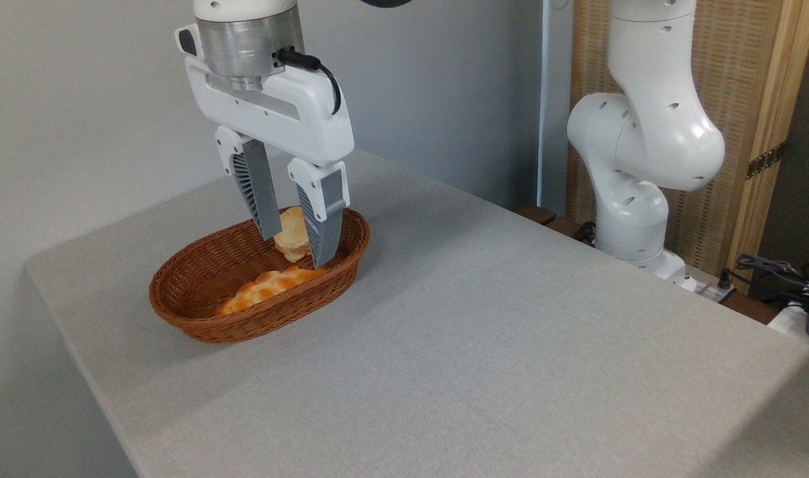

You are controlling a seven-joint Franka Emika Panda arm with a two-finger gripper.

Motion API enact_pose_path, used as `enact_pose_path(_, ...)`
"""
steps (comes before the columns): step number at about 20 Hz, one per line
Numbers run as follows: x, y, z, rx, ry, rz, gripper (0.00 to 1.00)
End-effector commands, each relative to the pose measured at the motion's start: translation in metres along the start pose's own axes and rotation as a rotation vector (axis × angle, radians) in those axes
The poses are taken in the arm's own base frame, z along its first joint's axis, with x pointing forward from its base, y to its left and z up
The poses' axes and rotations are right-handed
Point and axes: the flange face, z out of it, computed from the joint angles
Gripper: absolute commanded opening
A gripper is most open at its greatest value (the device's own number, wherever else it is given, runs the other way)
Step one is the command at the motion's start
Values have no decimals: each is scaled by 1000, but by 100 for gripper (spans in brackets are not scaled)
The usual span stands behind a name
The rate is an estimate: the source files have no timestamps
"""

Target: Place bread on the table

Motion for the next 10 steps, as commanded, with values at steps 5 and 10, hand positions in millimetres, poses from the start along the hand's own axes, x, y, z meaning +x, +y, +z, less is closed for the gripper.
enact_pose_path(5,-9,0,-6,-18,9,1,100)
enact_pose_path(10,-9,0,-6,-18,9,0,100)
